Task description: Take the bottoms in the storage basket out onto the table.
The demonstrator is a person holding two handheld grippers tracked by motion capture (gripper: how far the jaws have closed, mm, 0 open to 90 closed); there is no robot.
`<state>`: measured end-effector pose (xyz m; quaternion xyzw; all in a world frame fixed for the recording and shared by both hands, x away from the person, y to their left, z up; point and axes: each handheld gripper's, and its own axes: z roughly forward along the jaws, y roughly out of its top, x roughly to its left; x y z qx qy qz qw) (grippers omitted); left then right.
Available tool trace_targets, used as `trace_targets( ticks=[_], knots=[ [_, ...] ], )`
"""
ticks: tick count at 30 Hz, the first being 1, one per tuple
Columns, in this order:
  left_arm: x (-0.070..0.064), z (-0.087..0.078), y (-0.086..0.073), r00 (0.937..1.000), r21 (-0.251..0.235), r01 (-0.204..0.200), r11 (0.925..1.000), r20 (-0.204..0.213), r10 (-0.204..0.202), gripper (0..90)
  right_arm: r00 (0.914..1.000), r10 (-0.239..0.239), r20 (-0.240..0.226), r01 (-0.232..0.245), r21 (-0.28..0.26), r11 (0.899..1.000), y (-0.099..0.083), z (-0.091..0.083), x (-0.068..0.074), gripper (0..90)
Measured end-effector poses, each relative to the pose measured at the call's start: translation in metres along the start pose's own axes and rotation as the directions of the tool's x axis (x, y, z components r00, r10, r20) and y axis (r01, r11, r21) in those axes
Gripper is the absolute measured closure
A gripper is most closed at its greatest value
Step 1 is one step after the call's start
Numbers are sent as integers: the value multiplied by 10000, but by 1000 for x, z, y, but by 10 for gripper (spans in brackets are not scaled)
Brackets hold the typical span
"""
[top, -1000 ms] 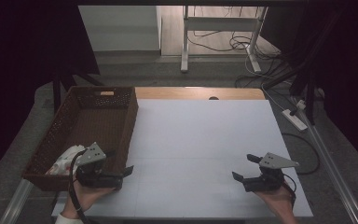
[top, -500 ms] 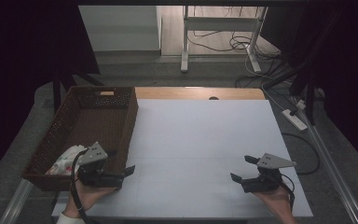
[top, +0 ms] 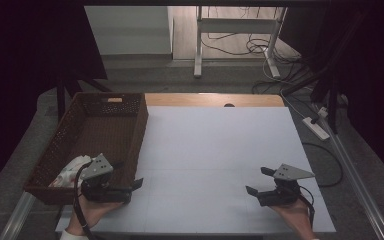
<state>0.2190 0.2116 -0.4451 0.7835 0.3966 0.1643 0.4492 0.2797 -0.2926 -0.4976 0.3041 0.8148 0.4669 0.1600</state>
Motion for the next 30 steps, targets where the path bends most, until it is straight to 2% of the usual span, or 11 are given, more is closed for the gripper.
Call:
trace_targets(
  ticks=[7, 18, 21, 30],
  knots=[
    [1, 1, 2, 10000, 120, 16, 9999, -89, -15, 104, 9999, 40, -117, -40, -65, 10000, 0, 2, -1, 113],
    [4, -6, 16, 9995, 231, -162, 9996, -283, 169, 107, 10000, 70, -69, -70, -78, 9999, -2, 2, 1, 115],
    [9, -8, 20, 9997, 210, -25, 9998, -259, 31, 107, 9999, 77, -79, -78, -64, 9999, -2, 3, 0, 115],
    [17, -11, 30, 9988, 301, 42, 9995, -486, -27, 107, 10000, 31, -33, -31, 34, 10000, -4, 3, -1, 115]
  ],
)
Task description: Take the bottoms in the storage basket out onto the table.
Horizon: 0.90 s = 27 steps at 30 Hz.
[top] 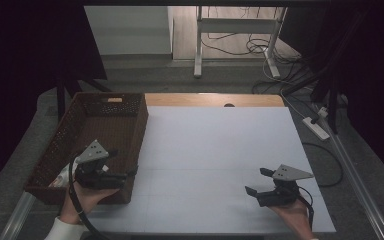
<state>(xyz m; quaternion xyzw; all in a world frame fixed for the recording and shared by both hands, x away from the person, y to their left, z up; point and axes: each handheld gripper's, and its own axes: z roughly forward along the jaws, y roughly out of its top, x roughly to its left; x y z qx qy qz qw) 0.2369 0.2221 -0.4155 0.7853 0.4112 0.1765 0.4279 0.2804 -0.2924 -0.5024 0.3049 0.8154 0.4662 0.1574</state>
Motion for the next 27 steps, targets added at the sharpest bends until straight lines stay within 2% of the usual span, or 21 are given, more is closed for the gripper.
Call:
trace_targets(
  ticks=[15, 27],
  knots=[
    [15, -8, 9, 9992, 149, 82, 9999, -401, -76, 107, 10000, -4, 39, 3, 90, 10000, -1, 2, 0, 115],
    [27, -11, 16, 9969, 505, 35, 9987, -784, 4, 107, 10000, -25, 37, 25, 159, 9999, -1, 3, 0, 116]
  ],
)
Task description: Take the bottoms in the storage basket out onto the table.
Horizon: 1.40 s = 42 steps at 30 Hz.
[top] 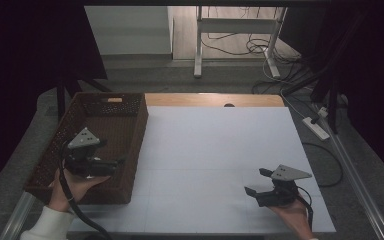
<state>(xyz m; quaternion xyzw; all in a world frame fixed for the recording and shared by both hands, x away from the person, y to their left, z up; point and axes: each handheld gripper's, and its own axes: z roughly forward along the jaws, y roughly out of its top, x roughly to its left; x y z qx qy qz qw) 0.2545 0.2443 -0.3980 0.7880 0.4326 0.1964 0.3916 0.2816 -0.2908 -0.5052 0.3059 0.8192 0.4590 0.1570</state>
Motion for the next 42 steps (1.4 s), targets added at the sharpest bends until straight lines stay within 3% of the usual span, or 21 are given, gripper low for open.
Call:
trace_targets(
  ticks=[15, 42],
  knots=[
    [18, -8, 6, 9990, 144, 68, 9999, -435, -62, 107, 10000, -3, 20, 2, 77, 10000, -1, 1, 0, 115],
    [62, -14, 3, 9903, 522, 769, 9957, -1203, -702, 118, 9999, -56, 89, 55, 183, 9998, -3, 3, 0, 117]
  ],
)
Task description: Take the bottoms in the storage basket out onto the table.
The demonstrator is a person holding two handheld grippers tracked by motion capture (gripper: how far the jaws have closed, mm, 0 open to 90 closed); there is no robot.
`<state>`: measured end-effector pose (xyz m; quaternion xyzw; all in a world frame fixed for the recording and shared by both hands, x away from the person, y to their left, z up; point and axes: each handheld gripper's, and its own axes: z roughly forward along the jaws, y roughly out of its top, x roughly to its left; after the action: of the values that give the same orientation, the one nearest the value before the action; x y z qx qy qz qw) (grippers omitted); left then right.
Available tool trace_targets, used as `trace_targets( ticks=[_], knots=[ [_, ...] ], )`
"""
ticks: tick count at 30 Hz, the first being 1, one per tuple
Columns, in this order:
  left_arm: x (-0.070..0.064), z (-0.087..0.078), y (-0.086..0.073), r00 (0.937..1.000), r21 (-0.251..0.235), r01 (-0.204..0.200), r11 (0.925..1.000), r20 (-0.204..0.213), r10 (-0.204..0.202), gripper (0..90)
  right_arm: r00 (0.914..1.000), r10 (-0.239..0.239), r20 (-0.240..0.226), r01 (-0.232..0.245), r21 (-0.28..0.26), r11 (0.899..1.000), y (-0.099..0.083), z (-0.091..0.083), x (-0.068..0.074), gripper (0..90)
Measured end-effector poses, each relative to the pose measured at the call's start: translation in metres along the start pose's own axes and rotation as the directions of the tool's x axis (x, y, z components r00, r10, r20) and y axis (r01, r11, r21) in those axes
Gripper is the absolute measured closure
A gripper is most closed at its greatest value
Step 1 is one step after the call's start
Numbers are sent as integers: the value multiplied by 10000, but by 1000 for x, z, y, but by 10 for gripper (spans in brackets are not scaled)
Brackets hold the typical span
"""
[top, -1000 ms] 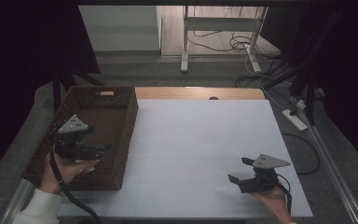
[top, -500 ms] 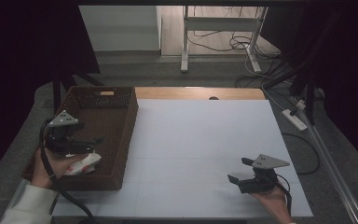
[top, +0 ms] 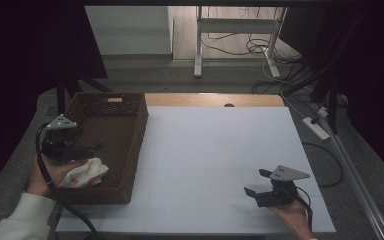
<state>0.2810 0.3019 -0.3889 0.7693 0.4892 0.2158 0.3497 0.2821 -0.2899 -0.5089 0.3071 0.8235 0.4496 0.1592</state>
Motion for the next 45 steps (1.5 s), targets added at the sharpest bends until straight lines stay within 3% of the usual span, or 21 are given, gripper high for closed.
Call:
trace_targets(
  ticks=[14, 21, 26, 45],
  knots=[
    [14, 12, -4, 9999, 549, 168, 9984, -49, -165, 128, 10000, 26, 34, -26, 36, 10000, -1, 0, 0, 117],
    [23, 25, -14, 9994, 1222, 351, 9919, -21, -351, 138, 10000, 57, 29, -57, 90, 9999, -1, 1, 0, 117],
    [28, 29, -19, 9987, 1376, 513, 9892, -7, -517, 140, 10000, 53, 29, -54, 112, 9999, -2, 1, 0, 116],
    [36, 34, -26, 9985, 2094, 552, 9763, -74, -548, 133, 10000, 9, 2, -9, 172, 9999, -2, 1, 0, 116]
  ],
)
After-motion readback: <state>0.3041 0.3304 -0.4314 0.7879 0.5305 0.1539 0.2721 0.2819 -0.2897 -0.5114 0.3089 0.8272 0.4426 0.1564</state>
